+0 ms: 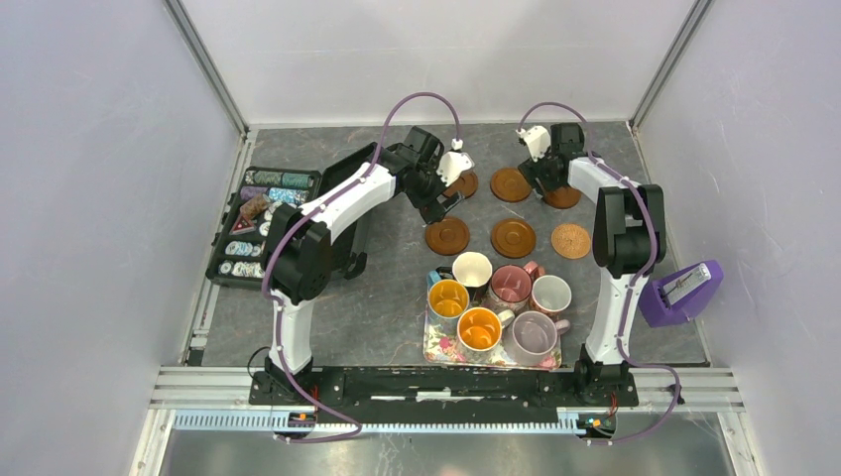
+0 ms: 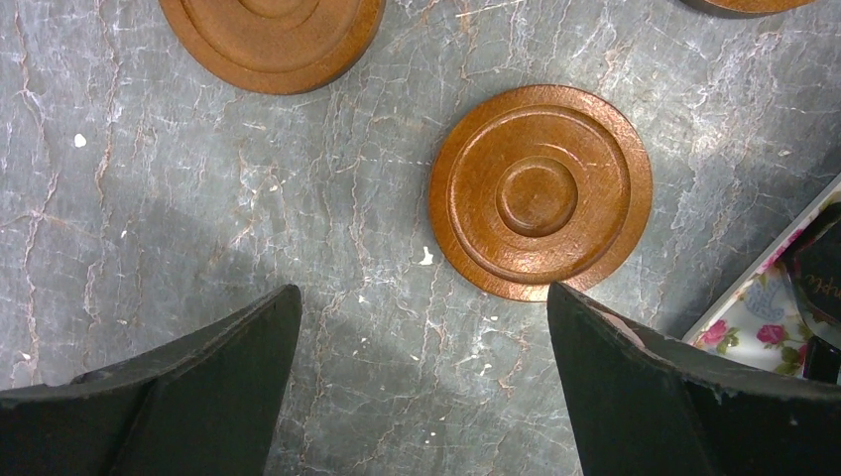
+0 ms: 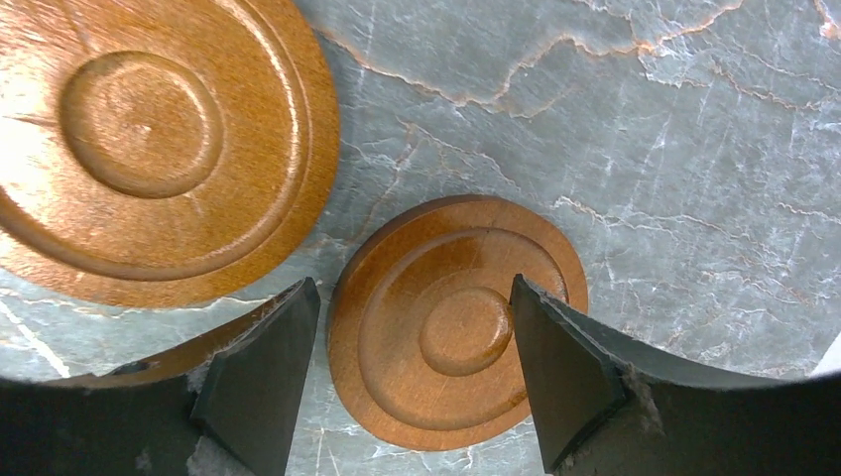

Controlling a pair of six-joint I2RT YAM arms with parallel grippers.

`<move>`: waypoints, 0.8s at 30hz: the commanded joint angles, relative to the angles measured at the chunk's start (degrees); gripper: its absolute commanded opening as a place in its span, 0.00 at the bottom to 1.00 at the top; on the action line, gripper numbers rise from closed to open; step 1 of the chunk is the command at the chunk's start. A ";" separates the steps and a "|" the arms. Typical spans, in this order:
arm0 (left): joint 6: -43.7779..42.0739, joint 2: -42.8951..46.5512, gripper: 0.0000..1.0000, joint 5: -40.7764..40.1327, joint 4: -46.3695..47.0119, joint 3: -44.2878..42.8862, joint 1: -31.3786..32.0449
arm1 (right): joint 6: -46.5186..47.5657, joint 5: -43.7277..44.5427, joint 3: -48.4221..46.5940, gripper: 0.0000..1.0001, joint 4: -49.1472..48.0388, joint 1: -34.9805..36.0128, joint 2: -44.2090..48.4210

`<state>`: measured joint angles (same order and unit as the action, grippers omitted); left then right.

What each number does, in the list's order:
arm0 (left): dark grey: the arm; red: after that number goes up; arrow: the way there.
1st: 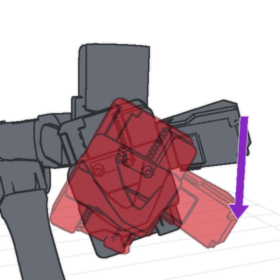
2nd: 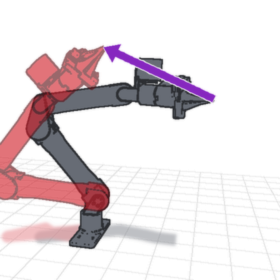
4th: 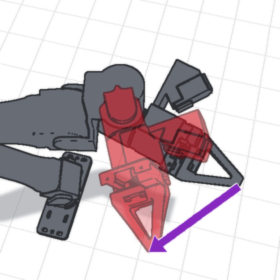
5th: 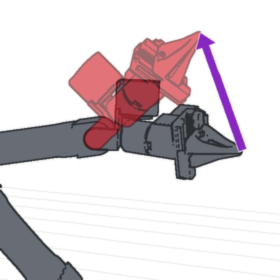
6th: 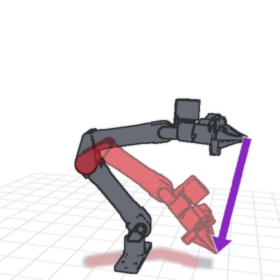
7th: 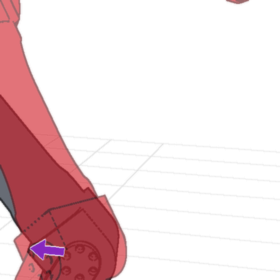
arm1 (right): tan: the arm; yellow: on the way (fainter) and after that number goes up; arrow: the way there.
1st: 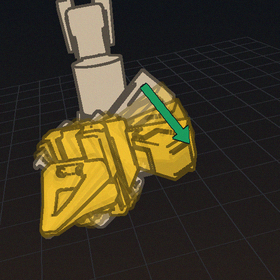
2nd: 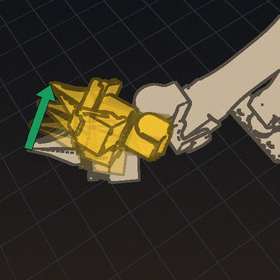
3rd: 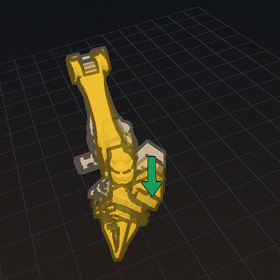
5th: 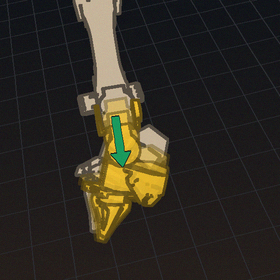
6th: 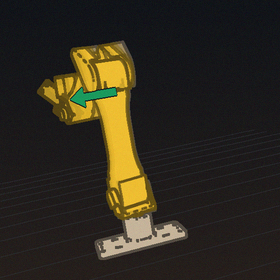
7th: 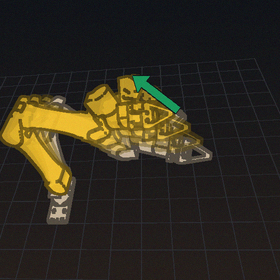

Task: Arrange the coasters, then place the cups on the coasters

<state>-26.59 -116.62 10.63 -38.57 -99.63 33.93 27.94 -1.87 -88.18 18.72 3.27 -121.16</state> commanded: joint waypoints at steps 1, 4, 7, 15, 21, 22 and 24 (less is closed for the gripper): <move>1.63 0.22 1.00 0.09 -0.02 -2.06 -0.25 | 1.36 3.46 -2.50 0.77 -1.01 -0.11 -0.56; 1.64 0.10 1.00 0.09 0.03 -2.14 -0.26 | 1.63 4.98 -2.70 0.76 -0.70 -0.18 -0.80; 1.80 -0.08 1.00 0.24 0.03 -2.27 -0.27 | 1.85 6.07 -2.54 0.75 -0.18 -0.29 -0.75; 1.46 -0.12 1.00 0.26 -0.01 -2.50 -0.27 | 2.23 7.70 -1.92 0.74 0.50 -1.37 -0.36; 1.63 0.03 1.00 0.44 -0.01 -2.49 -0.26 | 2.12 5.42 -1.58 0.75 0.62 -2.72 0.71; 1.65 0.02 1.00 0.52 0.00 -2.57 -0.27 | 2.19 3.33 -1.36 0.76 0.42 -2.82 1.56; 1.63 0.12 1.00 0.66 -0.01 -2.89 -0.20 | 2.40 -0.30 -0.83 0.77 -0.52 -2.83 3.56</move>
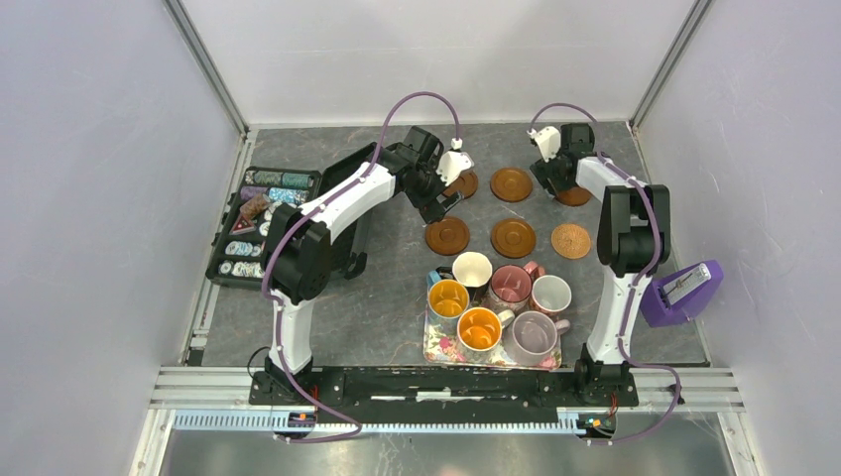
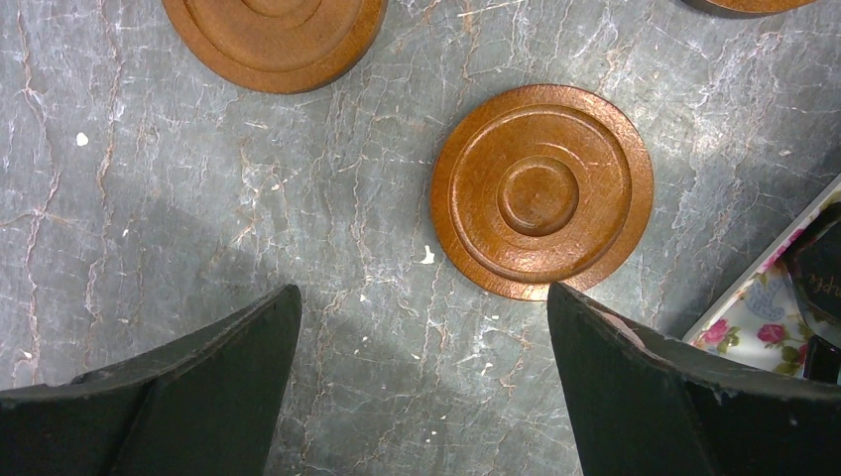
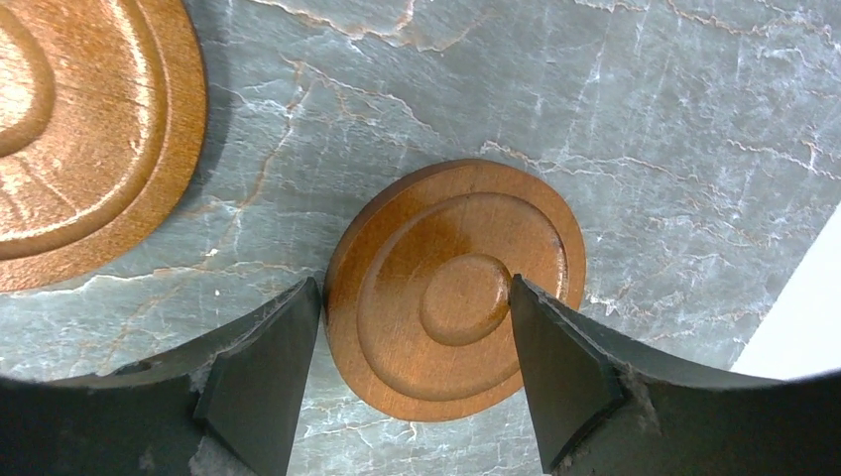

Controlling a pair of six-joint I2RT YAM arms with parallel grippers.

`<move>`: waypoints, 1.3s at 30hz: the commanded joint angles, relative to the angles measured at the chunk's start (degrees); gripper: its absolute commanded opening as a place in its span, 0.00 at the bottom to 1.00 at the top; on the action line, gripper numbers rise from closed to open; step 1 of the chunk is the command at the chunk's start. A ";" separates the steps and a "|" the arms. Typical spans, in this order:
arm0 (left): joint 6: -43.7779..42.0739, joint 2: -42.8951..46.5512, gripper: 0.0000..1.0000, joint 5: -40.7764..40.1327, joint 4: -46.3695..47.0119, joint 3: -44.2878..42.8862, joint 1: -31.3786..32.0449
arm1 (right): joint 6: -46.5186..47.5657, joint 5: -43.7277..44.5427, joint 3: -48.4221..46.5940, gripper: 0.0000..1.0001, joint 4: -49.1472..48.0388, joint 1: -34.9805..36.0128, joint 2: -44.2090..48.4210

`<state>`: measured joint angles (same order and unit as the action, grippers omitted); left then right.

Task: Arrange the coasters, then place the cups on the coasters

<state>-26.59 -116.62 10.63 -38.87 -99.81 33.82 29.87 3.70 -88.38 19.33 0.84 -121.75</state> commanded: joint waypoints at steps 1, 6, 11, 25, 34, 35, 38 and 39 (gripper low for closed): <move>1.70 0.20 1.00 0.75 0.27 -2.88 -0.15 | 0.63 -8.06 -0.61 0.78 -1.44 -0.48 5.34; 1.63 0.49 1.00 1.14 -1.98 -5.17 -0.15 | 2.89 -21.14 -3.71 0.81 1.19 -2.37 11.19; 1.41 3.33 1.00 2.12 -2.07 -3.40 -0.15 | 14.57 -36.06 -4.45 0.85 12.55 -3.86 18.36; 2.12 12.89 1.00 5.43 1.36 8.51 -0.07 | 54.98 -48.30 8.94 0.82 52.66 -4.09 38.44; 3.17 17.31 1.00 7.22 3.04 14.45 0.12 | 52.24 -41.19 27.77 0.81 51.96 -4.53 56.03; 3.25 17.49 1.00 7.38 3.02 14.74 0.27 | 52.03 -41.05 28.49 0.81 52.60 -4.53 56.52; 3.32 18.30 1.00 7.55 4.00 15.98 0.53 | 50.60 -41.45 30.68 0.80 51.24 -4.53 58.53; 3.45 18.43 1.00 7.78 3.94 16.17 0.70 | 48.21 -41.79 31.32 0.80 49.10 -4.53 59.09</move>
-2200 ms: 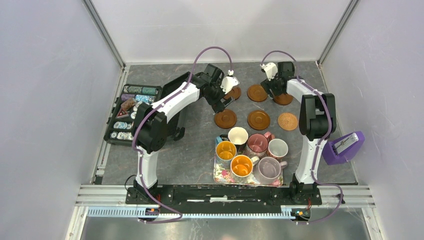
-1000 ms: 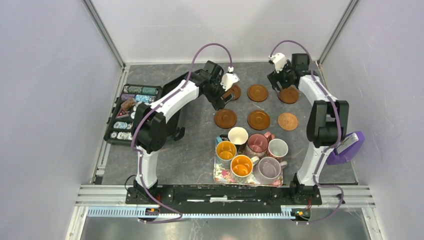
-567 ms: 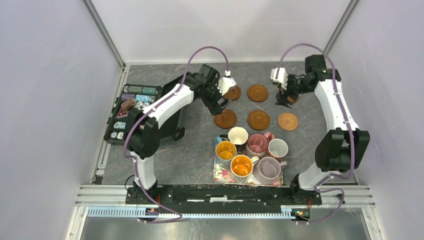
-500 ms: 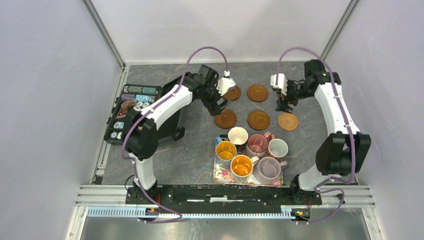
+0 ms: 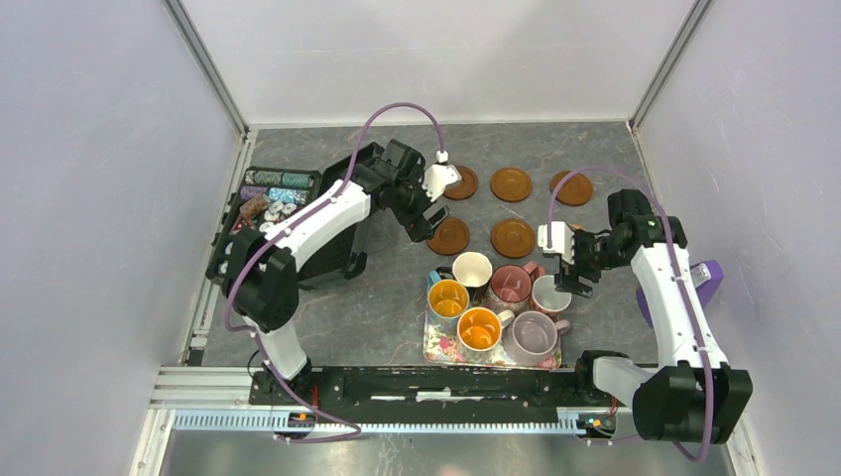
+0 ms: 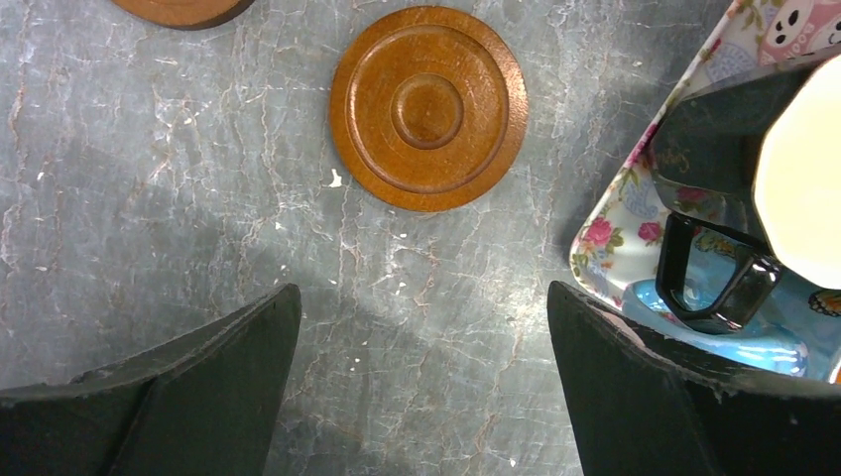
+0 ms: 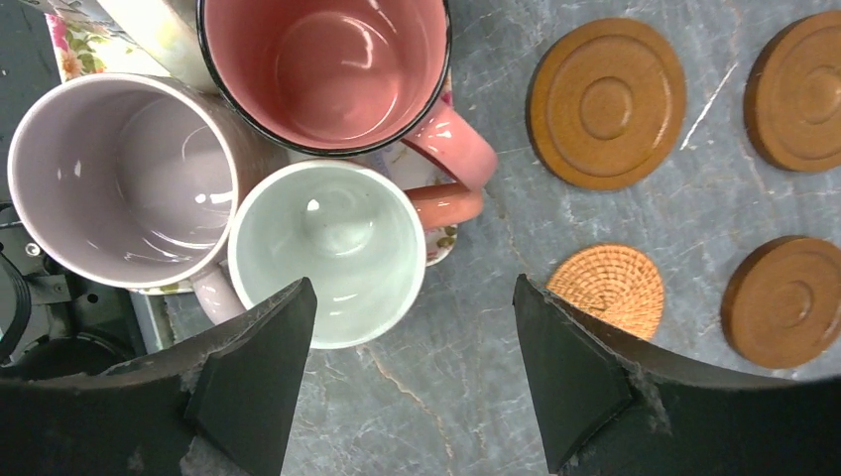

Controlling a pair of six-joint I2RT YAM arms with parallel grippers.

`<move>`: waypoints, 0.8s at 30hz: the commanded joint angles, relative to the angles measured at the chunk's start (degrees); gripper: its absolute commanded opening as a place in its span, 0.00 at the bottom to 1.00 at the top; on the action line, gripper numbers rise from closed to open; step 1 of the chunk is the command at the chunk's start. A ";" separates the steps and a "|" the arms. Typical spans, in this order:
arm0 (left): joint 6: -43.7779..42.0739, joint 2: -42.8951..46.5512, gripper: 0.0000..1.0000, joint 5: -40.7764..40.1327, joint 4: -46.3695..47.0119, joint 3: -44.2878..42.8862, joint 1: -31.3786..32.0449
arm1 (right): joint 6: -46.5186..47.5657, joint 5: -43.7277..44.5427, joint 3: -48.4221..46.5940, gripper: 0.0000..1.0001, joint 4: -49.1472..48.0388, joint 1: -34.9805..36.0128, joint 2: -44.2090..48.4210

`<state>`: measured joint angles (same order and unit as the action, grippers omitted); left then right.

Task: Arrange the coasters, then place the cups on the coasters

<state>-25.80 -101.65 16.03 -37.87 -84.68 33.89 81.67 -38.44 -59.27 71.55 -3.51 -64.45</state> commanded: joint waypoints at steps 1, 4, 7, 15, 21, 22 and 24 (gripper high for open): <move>2.80 3.55 1.00 2.57 2.89 1.23 0.80 | -5.24 -0.15 2.83 0.79 -5.05 -0.18 2.35; 2.19 4.59 1.00 2.96 2.89 2.66 1.56 | -5.37 -2.31 2.86 0.79 -6.60 0.12 2.04; 1.67 5.40 1.00 2.67 2.90 4.19 2.19 | -1.62 -3.23 1.03 0.77 -6.27 0.47 -0.39; 1.12 5.65 0.99 2.59 2.14 4.49 2.41 | 6.87 -4.40 -5.13 0.62 -4.31 3.16 -8.48; -2.53 5.80 0.97 4.20 -1.31 4.03 2.50 | 11.63 -2.97 -5.37 0.50 -4.81 6.48 -11.34; -2.46 5.81 0.97 4.15 -1.33 4.06 2.50 | 12.16 -2.97 -5.54 0.49 -4.92 6.79 -11.68; -2.23 5.57 0.96 4.01 -1.33 4.00 2.50 | 13.51 -2.58 -5.48 0.48 -4.63 7.58 -12.21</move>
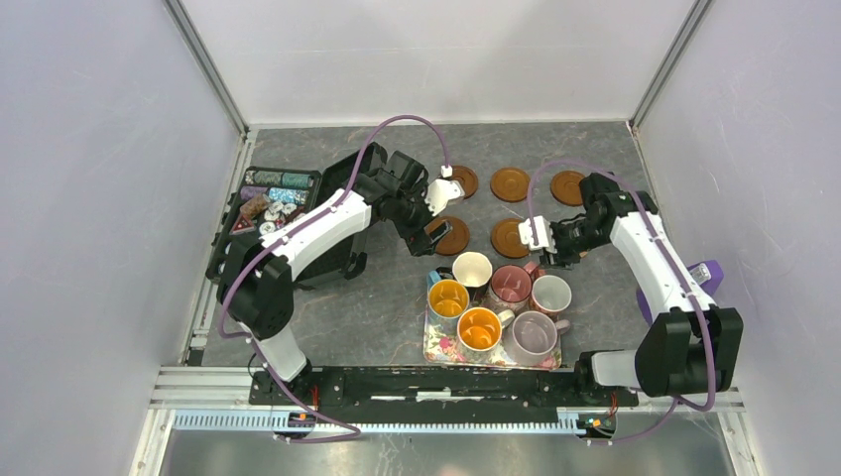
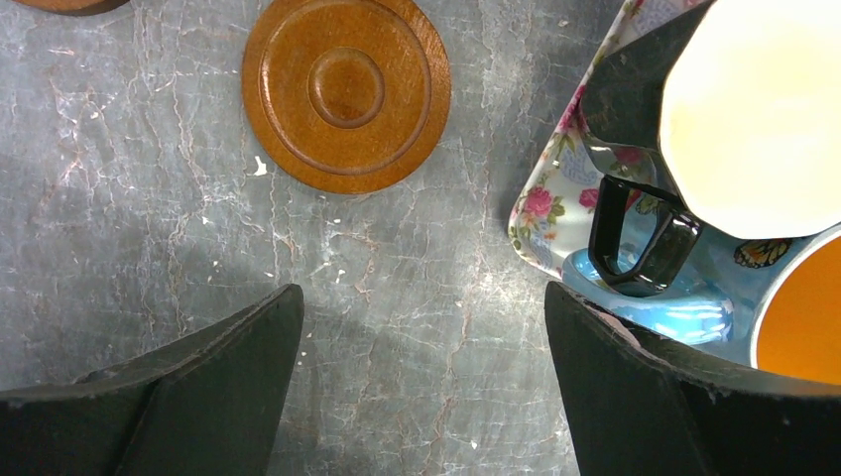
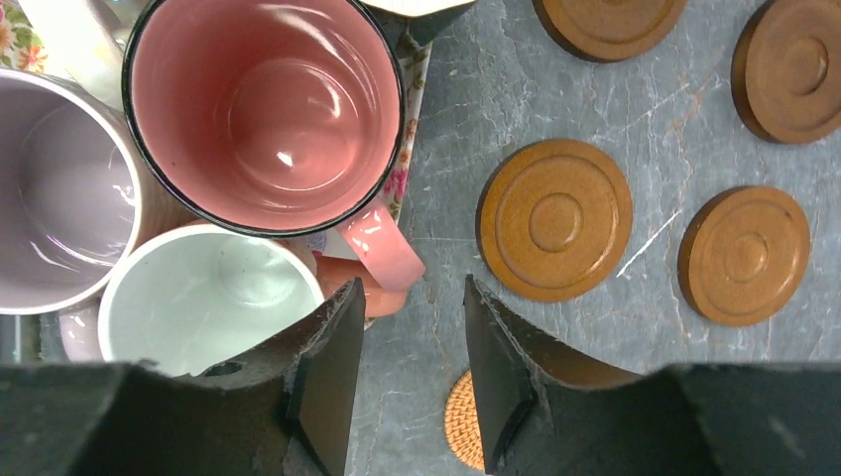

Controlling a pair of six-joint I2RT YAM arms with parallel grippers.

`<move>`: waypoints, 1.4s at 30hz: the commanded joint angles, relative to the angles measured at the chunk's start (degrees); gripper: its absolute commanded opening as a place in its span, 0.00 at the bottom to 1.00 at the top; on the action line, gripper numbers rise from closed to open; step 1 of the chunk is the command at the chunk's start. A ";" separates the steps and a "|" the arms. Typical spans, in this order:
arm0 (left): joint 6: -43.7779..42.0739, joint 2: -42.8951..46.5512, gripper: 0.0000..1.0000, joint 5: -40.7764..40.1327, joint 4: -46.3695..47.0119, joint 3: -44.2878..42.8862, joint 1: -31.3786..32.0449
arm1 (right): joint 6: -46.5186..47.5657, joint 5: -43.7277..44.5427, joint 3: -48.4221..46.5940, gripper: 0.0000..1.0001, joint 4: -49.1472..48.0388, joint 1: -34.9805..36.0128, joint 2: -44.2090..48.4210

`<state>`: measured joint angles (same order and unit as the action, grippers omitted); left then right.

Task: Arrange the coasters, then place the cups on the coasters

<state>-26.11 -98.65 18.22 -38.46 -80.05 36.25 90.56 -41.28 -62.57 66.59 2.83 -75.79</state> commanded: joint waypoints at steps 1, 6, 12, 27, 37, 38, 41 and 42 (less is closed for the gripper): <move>-1.84 2.42 0.97 1.82 -0.74 -0.77 0.14 | 5.56 0.58 -1.96 0.47 0.86 1.50 -0.99; -1.47 1.56 0.97 1.30 -0.74 -1.83 0.14 | 11.40 3.42 -0.40 0.47 2.75 2.69 -1.22; -1.36 1.07 0.97 0.83 -0.72 -2.60 0.14 | 11.27 3.45 -0.74 0.47 0.85 3.87 -2.21; -1.77 1.02 0.97 0.02 -0.69 -2.09 0.13 | 16.13 7.66 0.36 0.46 0.74 8.46 -4.56; -1.89 0.93 0.97 -0.02 -0.74 -1.54 0.14 | 19.08 9.90 0.57 0.45 1.50 10.23 -7.14; -1.87 0.99 0.97 -0.02 -0.70 -1.51 0.14 | 19.36 9.88 0.42 0.45 1.74 10.34 -7.51; -1.89 0.92 0.97 0.02 -0.74 -1.52 0.14 | 20.55 9.99 0.24 0.44 2.00 10.44 -8.85; -1.85 0.84 0.97 0.06 -0.72 -1.51 0.14 | 21.00 9.99 0.17 0.45 1.90 10.47 -9.22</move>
<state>-26.15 -98.63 18.09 -39.18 -80.09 36.25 108.60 -31.77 -62.11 67.37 12.91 -83.83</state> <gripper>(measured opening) 0.968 0.449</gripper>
